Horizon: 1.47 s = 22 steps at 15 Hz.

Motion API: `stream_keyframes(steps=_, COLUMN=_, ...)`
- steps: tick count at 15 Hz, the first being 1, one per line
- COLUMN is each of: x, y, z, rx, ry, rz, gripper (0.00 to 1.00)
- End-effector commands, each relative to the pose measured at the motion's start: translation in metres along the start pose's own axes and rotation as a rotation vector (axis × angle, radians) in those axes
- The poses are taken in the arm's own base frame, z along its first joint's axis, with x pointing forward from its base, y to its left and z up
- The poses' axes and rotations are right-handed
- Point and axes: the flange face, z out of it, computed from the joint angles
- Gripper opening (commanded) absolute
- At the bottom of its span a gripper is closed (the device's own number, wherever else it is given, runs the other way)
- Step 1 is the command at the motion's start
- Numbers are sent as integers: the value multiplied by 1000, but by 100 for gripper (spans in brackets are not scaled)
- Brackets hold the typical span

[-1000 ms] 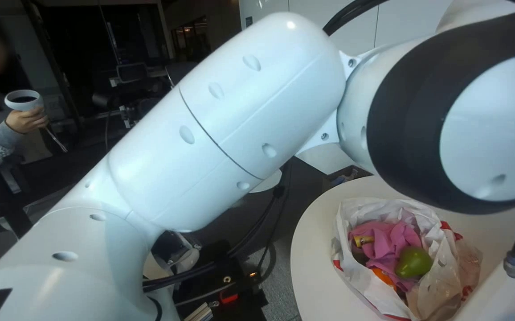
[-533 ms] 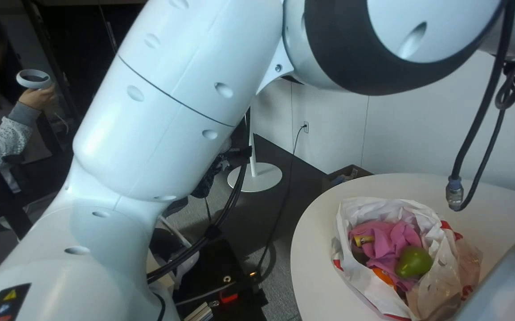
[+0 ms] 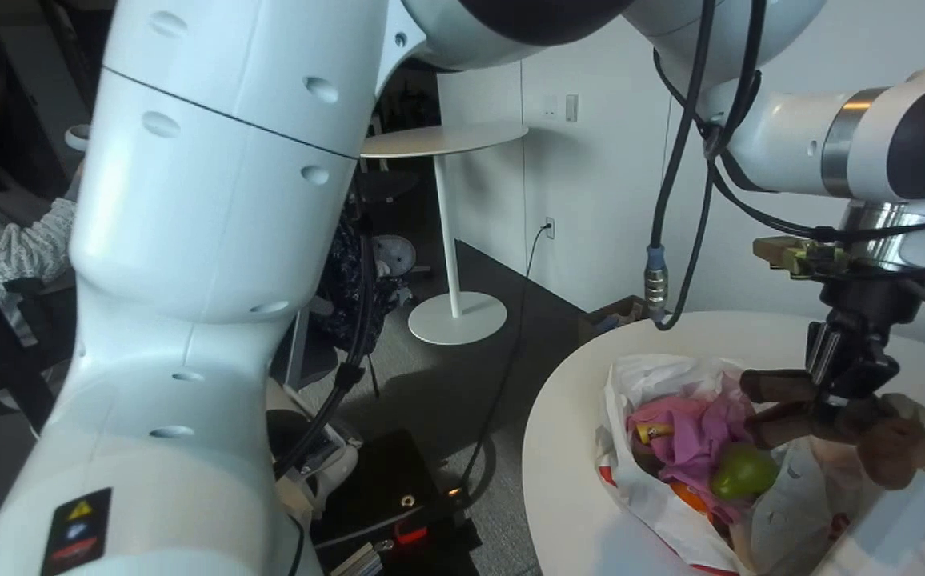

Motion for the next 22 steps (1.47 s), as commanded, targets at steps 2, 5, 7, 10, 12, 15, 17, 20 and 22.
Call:
stream_keyframes(steps=2, x=-57, y=-35, z=27, rx=-101, ry=77, rz=-199, gripper=15)
stream_keyframes(steps=5, x=-78, y=-62, z=45, rx=-111, ry=117, rz=-267, gripper=14)
stream_keyframes(steps=7, x=-90, y=-77, z=53, rx=-111, ry=135, rz=-302, gripper=14)
stream_keyframes(steps=10, x=-105, y=-88, z=64, rx=-116, ry=123, rz=-347, gripper=13)
stream_keyframes(steps=12, x=-111, y=-95, z=71, rx=-109, ry=119, rz=-374, gripper=14)
stream_keyframes(steps=15, x=-116, y=-105, z=78, rx=-43, ry=165, rz=-421, gripper=15)
stream_keyframes(steps=17, x=-115, y=-112, z=83, rx=5, ry=191, rz=-429, gripper=15)
stream_keyframes(steps=20, x=-110, y=-117, z=96, rx=53, ry=179, rz=-419, gripper=15)
stream_keyframes(steps=22, x=-108, y=-117, z=107, rx=56, ry=120, rz=-399, gripper=15)
